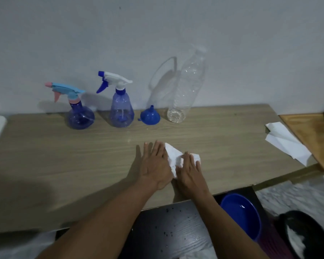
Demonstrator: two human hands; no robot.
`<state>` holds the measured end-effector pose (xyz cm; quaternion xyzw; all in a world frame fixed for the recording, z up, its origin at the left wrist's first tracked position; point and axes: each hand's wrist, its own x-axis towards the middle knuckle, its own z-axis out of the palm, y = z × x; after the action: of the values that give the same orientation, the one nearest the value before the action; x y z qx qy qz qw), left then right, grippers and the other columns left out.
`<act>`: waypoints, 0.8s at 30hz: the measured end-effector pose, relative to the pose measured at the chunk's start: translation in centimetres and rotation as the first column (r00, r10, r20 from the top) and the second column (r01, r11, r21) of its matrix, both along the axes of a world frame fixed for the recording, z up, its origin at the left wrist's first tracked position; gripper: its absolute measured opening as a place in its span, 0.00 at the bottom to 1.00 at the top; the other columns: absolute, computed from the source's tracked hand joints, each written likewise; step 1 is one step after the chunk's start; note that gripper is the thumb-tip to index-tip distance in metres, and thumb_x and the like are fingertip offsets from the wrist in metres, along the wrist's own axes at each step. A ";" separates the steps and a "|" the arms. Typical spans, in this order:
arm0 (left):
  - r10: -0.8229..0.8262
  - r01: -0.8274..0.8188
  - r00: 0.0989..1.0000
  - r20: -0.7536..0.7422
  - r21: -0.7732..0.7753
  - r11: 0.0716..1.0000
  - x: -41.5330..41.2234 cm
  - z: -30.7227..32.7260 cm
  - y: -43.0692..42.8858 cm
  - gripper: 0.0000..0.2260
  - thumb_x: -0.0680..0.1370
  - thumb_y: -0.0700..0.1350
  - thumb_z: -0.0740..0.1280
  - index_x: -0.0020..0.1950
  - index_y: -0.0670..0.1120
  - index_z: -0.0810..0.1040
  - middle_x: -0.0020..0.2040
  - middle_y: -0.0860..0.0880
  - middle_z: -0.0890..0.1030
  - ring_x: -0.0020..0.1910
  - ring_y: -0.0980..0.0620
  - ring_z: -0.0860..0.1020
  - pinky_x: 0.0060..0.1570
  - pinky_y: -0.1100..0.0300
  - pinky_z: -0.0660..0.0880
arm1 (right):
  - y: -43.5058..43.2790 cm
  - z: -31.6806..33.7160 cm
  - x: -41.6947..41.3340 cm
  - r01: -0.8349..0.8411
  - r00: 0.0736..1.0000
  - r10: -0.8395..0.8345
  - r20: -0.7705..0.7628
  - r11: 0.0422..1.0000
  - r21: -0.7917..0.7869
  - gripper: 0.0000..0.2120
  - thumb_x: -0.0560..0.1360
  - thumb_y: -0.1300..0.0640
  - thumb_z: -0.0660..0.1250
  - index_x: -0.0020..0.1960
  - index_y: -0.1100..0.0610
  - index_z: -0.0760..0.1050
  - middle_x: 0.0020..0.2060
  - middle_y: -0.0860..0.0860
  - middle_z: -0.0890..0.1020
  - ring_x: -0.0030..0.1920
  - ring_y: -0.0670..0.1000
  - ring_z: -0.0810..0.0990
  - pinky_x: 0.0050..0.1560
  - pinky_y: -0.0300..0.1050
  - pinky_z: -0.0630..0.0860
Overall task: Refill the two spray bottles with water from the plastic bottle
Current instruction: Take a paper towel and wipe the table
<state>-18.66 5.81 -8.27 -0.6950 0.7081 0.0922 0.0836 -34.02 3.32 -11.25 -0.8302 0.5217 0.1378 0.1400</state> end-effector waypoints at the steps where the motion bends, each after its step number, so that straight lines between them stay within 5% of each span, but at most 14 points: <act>1: 0.019 -0.020 0.999 -0.026 -0.024 1.000 -0.2 0.2 -0.5 0.35 0.80 0.58 0.51 0.80 0.40 0.47 0.81 0.41 0.47 0.80 0.42 0.42 0.74 0.35 0.36 | 0.0 0.3 0.0 0.006 1.000 -0.006 0.000 1.000 -0.001 0.25 0.80 0.55 0.50 0.70 0.67 0.70 0.73 0.70 0.65 0.73 0.70 0.65 0.64 0.72 0.69; 5: 0.001 -0.028 0.988 -0.153 -0.171 0.985 -1.0 0.5 -1.2 0.31 0.82 0.50 0.53 0.80 0.40 0.44 0.81 0.43 0.47 0.80 0.46 0.45 0.77 0.41 0.40 | -0.5 -0.1 -0.9 0.040 0.990 -0.036 0.138 0.999 -0.030 0.37 0.78 0.42 0.33 0.78 0.61 0.56 0.79 0.60 0.55 0.80 0.59 0.51 0.77 0.61 0.54; 10: -0.254 0.254 0.967 0.008 -0.051 0.966 -0.4 -2.1 -0.6 0.26 0.84 0.54 0.45 0.81 0.46 0.48 0.81 0.44 0.43 0.80 0.46 0.42 0.72 0.34 0.44 | -0.9 0.0 -1.7 0.000 0.983 0.010 0.181 0.999 -0.052 0.29 0.84 0.47 0.47 0.74 0.67 0.65 0.77 0.66 0.59 0.78 0.64 0.57 0.76 0.64 0.59; 12: -0.194 0.193 0.981 -0.006 -0.056 0.980 0.1 -2.7 -0.6 0.28 0.84 0.56 0.41 0.81 0.44 0.42 0.81 0.46 0.43 0.80 0.49 0.41 0.73 0.35 0.43 | -0.7 0.5 -1.2 0.065 0.980 -0.050 0.190 0.995 -0.075 0.39 0.80 0.41 0.37 0.78 0.68 0.56 0.79 0.65 0.56 0.79 0.62 0.55 0.77 0.59 0.53; 15: -0.183 0.182 0.983 0.000 -0.070 0.981 0.6 -2.7 -0.3 0.28 0.84 0.56 0.40 0.80 0.43 0.40 0.81 0.47 0.42 0.80 0.50 0.41 0.72 0.35 0.42 | -0.3 0.2 -0.3 0.078 0.989 -0.068 0.135 0.994 -0.073 0.41 0.74 0.42 0.30 0.81 0.61 0.43 0.81 0.61 0.48 0.81 0.58 0.45 0.78 0.55 0.44; 21: -0.110 0.109 0.994 -0.011 -0.076 0.991 6.4 -2.9 2.1 0.29 0.83 0.57 0.40 0.79 0.43 0.38 0.81 0.46 0.42 0.80 0.50 0.41 0.72 0.34 0.43 | 0.7 -0.3 5.6 -0.055 0.995 0.062 0.077 0.994 -0.092 0.31 0.83 0.47 0.44 0.81 0.61 0.46 0.80 0.62 0.48 0.81 0.61 0.44 0.79 0.62 0.47; 24: -0.037 0.038 0.999 0.016 -0.072 0.997 11.2 -2.8 4.2 0.29 0.83 0.57 0.40 0.80 0.43 0.39 0.81 0.46 0.42 0.80 0.50 0.42 0.72 0.34 0.42 | 1.7 -0.8 10.7 -0.163 0.982 0.172 0.078 0.980 -0.110 0.32 0.81 0.45 0.43 0.81 0.59 0.50 0.80 0.63 0.51 0.80 0.63 0.45 0.78 0.64 0.48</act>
<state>-7.43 9.97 -11.10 -0.6847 0.7234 0.0600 0.0652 -23.37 4.98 -12.09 -0.8825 0.4497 0.0856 0.1074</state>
